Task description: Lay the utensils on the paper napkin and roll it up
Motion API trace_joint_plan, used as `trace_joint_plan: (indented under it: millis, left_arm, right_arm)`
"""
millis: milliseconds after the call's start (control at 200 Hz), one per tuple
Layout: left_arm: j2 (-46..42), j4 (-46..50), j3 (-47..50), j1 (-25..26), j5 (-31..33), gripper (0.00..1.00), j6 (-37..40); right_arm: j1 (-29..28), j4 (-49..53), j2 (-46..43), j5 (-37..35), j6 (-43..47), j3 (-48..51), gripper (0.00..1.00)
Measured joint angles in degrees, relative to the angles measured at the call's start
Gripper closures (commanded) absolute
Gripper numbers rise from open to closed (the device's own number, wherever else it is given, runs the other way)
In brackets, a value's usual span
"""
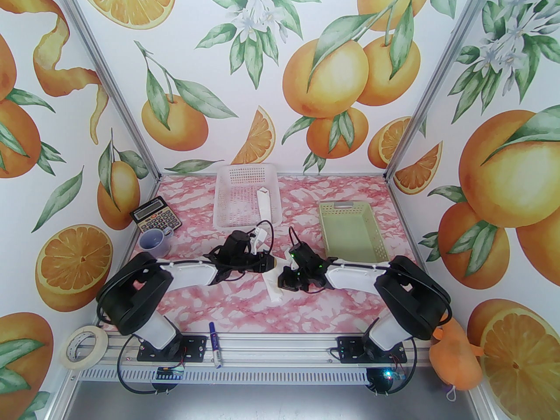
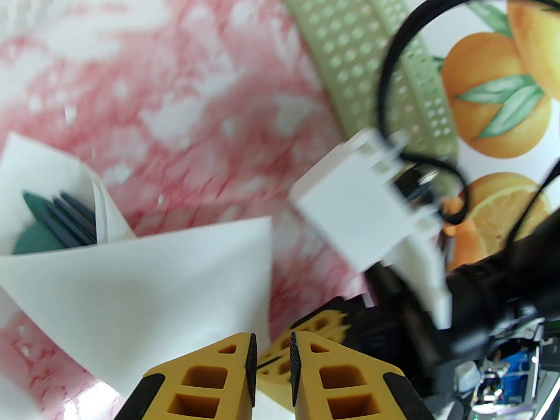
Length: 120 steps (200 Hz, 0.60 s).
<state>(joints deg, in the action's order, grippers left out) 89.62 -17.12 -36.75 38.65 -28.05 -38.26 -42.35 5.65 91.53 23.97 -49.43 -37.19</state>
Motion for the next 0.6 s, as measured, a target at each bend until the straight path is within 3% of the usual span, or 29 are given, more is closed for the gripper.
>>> trace_joint_plan:
  millis: [270, 600]
  left_arm:
    - [-7.54, -0.66, 6.45, 2.21, -0.39, 0.89, -4.02]
    - [-8.94, -2.23, 12.9, 8.44, -0.7, 0.93, -11.3]
  right_arm:
    - [0.0, -0.57, 0.0, 0.02, 0.0, 0.24, 1.0]
    - [-0.44, -0.83, 0.11, 0.0, 0.0, 0.24, 1.0]
